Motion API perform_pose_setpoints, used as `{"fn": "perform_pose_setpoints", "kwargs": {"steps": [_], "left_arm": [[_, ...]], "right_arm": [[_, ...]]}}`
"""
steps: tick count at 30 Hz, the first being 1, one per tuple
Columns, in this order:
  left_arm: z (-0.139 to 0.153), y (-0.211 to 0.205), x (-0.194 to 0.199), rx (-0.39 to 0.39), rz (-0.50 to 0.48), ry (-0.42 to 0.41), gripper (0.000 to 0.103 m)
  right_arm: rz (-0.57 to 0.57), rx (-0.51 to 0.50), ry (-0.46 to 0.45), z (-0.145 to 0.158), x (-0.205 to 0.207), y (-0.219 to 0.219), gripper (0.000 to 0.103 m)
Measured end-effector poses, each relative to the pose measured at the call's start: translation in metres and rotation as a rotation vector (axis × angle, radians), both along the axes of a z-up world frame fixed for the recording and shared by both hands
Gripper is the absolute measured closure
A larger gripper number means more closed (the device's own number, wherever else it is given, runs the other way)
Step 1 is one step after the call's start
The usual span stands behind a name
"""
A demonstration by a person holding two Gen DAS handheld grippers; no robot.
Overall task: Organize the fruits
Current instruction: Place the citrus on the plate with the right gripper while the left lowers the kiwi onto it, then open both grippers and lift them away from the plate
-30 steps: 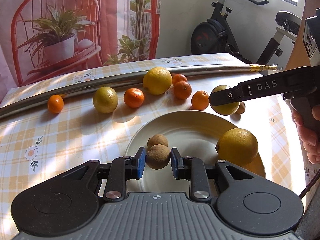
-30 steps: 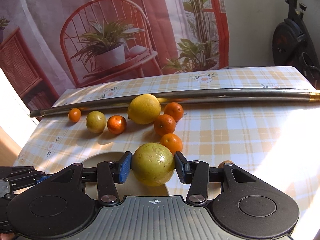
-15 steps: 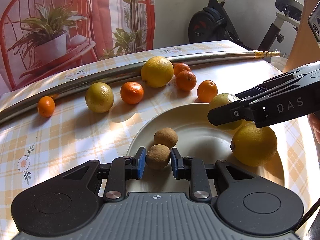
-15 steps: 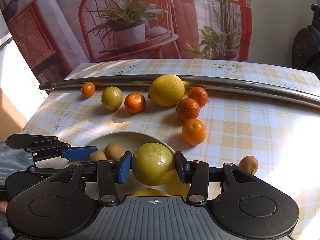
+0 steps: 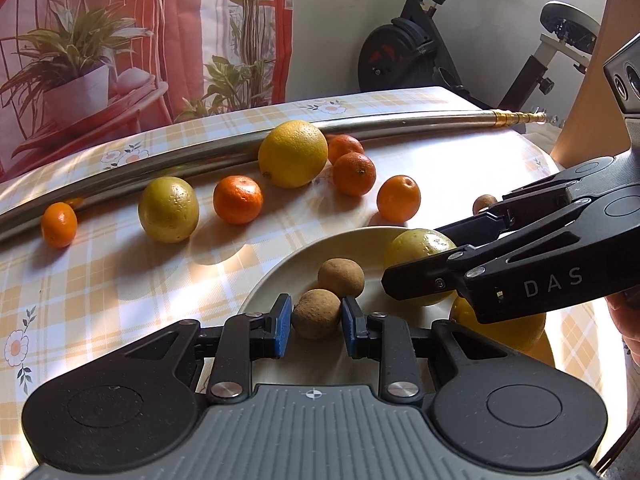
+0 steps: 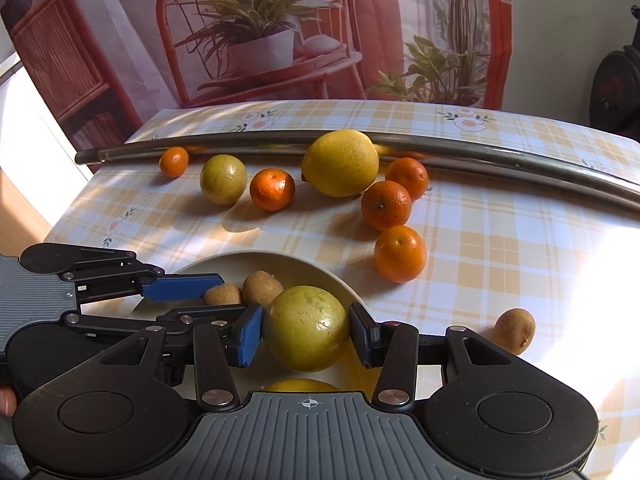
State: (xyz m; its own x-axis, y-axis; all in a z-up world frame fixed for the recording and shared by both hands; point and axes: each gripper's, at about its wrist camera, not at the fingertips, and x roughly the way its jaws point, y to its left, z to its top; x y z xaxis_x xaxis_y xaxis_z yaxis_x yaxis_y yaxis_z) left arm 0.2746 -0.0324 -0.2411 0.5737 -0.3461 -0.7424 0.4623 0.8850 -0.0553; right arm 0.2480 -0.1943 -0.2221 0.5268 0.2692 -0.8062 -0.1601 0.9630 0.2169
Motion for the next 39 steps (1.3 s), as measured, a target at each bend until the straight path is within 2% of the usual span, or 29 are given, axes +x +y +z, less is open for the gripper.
{"fn": "perform_pose_setpoints", "kwargs": {"steps": [10,14,16,21,23,26,31,34,39], "left_arm": [[0.0,0.003,0.002,-0.025,0.008,0.017,0.074],[0.004,0.009,0.001,-0.03,0.045,0.022,0.074],[0.008,0.012,-0.001,-0.035,0.061,0.017,0.074],[0.018,0.018,-0.016,-0.073,0.109,0.005,0.074],[0.021,0.02,-0.022,-0.063,0.124,-0.005,0.074],[0.028,0.023,-0.032,-0.056,0.145,-0.025,0.074],[0.035,0.022,-0.042,-0.048,0.168,-0.061,0.074],[0.038,0.021,-0.046,-0.038,0.167,-0.075,0.074],[0.039,0.023,-0.049,-0.04,0.178,-0.079,0.074]], "right_arm": [[-0.02,0.021,-0.003,0.001,-0.001,-0.002,0.059],[-0.056,0.025,-0.026,0.012,-0.01,-0.01,0.059],[-0.066,0.024,-0.037,0.018,-0.017,-0.014,0.057],[-0.075,-0.05,-0.057,0.03,-0.04,-0.02,0.041],[-0.062,-0.093,-0.046,0.03,-0.048,-0.018,0.04],[-0.043,-0.123,-0.036,0.03,-0.059,-0.018,0.026],[-0.057,-0.095,-0.013,0.028,-0.067,-0.023,0.026],[-0.06,-0.119,-0.016,0.032,-0.07,-0.021,0.026],[-0.002,-0.162,-0.017,0.033,-0.077,-0.011,0.026]]}}
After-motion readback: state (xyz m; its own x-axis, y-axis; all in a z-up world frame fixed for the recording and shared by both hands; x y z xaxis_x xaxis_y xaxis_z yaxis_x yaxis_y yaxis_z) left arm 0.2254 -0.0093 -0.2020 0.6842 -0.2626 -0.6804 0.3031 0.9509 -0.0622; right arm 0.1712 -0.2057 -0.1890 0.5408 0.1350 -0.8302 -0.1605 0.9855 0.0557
